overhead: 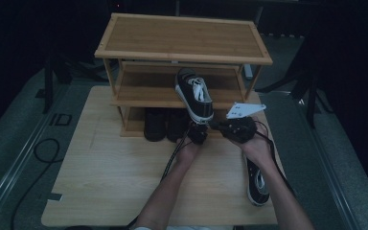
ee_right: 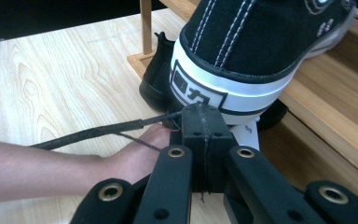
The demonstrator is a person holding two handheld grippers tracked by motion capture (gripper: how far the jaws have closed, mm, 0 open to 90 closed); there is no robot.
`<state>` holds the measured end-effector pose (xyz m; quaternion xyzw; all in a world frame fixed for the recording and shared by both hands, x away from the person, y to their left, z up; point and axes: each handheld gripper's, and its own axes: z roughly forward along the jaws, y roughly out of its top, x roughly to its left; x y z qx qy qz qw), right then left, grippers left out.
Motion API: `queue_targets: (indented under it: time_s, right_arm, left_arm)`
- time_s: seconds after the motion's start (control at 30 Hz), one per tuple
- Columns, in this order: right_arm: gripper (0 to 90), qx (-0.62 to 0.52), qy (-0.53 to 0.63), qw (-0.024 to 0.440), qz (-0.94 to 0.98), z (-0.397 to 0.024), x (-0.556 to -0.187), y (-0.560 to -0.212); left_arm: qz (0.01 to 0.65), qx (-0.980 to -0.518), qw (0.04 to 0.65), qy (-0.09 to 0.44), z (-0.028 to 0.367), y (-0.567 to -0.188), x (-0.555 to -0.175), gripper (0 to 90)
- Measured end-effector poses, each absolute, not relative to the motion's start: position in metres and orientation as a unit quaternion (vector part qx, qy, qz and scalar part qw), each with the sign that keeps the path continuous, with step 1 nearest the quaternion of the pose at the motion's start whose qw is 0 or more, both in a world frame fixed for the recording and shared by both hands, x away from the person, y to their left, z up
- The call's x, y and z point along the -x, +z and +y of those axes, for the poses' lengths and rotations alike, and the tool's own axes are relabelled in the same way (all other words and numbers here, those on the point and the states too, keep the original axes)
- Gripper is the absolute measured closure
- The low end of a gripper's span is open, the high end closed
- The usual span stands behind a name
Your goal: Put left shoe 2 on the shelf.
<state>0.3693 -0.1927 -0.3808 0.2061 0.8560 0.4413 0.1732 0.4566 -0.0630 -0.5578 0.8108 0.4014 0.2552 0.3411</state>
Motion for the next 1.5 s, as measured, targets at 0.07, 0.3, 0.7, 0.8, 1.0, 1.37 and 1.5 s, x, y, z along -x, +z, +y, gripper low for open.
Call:
queue_targets:
  time_s: [0.07, 0.3, 0.7, 0.8, 1.0, 1.37, 1.5]
  right_arm:
    - [90.0, -0.203, 0.440, 0.172, 0.858, -0.188, -0.372, -0.381]
    - [90.0, -0.199, 0.438, 0.171, 0.860, -0.176, -0.381, -0.382]
    - [90.0, -0.190, 0.424, 0.187, 0.865, -0.153, -0.398, -0.382]
    - [90.0, -0.187, 0.421, 0.188, 0.867, -0.148, -0.401, -0.381]
    - [90.0, -0.196, 0.420, 0.192, 0.865, -0.146, -0.409, -0.380]
    - [90.0, -0.193, 0.418, 0.186, 0.868, -0.138, -0.417, -0.381]
    - [90.0, -0.191, 0.417, 0.187, 0.869, -0.134, -0.420, -0.380]
  left_arm:
    - [0.398, -0.814, 0.336, 0.255, -0.062, -0.557, -0.457, 90.0]
    - [0.396, -0.815, 0.336, 0.257, -0.062, -0.557, -0.457, 90.0]
    - [0.424, -0.799, 0.348, 0.246, -0.067, -0.559, -0.453, 90.0]
    - [0.391, -0.815, 0.340, 0.259, -0.062, -0.558, -0.458, 90.0]
    - [0.396, -0.815, 0.334, 0.258, -0.062, -0.557, -0.457, 90.0]
    - [0.422, -0.802, 0.334, 0.261, -0.065, -0.558, -0.454, 90.0]
    - [0.391, -0.816, 0.339, 0.258, -0.063, -0.557, -0.458, 90.0]
